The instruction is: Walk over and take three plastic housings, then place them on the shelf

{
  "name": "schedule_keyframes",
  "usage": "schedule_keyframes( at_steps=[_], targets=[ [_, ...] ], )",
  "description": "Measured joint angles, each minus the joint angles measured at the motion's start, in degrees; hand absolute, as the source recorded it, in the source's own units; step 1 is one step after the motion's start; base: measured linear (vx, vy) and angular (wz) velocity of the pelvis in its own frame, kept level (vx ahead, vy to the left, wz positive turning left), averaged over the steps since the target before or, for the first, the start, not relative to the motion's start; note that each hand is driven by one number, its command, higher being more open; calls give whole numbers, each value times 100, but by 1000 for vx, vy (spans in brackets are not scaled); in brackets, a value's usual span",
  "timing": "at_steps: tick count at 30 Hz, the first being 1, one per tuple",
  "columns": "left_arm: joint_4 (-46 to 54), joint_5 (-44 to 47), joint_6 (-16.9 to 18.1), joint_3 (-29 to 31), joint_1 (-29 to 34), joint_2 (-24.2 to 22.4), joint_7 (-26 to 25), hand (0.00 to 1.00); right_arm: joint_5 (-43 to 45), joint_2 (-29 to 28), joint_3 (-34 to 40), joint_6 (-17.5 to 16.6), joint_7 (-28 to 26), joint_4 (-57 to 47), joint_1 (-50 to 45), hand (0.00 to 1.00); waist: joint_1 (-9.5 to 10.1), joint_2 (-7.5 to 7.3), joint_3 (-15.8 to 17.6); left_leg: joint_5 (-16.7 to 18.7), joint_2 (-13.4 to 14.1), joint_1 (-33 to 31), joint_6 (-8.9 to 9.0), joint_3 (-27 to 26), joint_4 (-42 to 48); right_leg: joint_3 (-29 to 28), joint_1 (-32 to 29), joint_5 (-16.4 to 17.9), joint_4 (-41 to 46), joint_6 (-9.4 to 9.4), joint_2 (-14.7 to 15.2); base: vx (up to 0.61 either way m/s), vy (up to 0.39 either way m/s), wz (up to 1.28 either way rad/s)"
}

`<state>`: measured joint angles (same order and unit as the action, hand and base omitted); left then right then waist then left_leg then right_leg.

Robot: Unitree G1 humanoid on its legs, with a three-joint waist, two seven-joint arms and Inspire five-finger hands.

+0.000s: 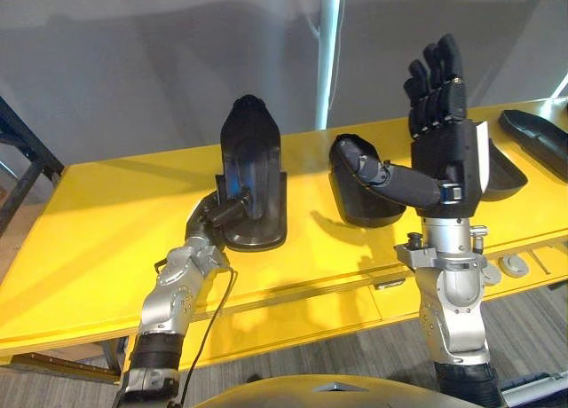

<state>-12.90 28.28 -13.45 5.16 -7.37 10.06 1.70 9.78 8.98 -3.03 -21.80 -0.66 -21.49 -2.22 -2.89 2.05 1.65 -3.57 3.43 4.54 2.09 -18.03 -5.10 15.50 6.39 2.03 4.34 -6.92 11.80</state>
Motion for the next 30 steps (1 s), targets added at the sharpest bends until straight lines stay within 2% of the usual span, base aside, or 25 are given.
schedule_keyframes(
  at_steps=[6,14,19,22,26,30],
  targets=[
    [-352,-104,113,-4,-202,-33,-476,100,13,2,-5,18,-17,122,71,100,-74,21,-9,-69,40,-2,11,-64,-4,-36,-17,-22,-63,-18,-49,-43,6,-6],
    [-384,-1145,56,-39,-413,-135,-1164,100,21,-42,-227,39,-33,122,71,100,-173,1,6,-181,133,-13,75,-89,-8,-39,-30,-62,-122,11,-144,-8,0,-1],
    [-67,-1598,-241,-32,-411,-140,-1504,100,398,-117,-317,317,-160,121,70,100,-184,-13,91,-227,152,-17,99,-69,-8,-22,-29,-78,-140,12,-193,3,2,1],
    [101,-1792,-306,-33,-411,-180,-1712,100,884,-213,-434,701,-410,123,64,100,-186,-65,147,-238,151,-21,90,-60,-8,-15,-28,-90,-138,14,-195,0,0,0],
    [266,-2000,-355,-37,-393,-316,-1970,100,881,-235,-804,1126,-495,153,5,100,-186,-108,175,-262,141,-35,56,-37,-8,-10,-28,-94,-138,14,-193,27,11,2],
    [831,-2012,-410,-61,-124,-461,-2174,100,862,-266,-1143,1383,-531,223,-198,100,-187,-134,199,-263,136,-54,54,5,-8,2,-28,-91,-139,18,-194,28,8,4]
  ],
)
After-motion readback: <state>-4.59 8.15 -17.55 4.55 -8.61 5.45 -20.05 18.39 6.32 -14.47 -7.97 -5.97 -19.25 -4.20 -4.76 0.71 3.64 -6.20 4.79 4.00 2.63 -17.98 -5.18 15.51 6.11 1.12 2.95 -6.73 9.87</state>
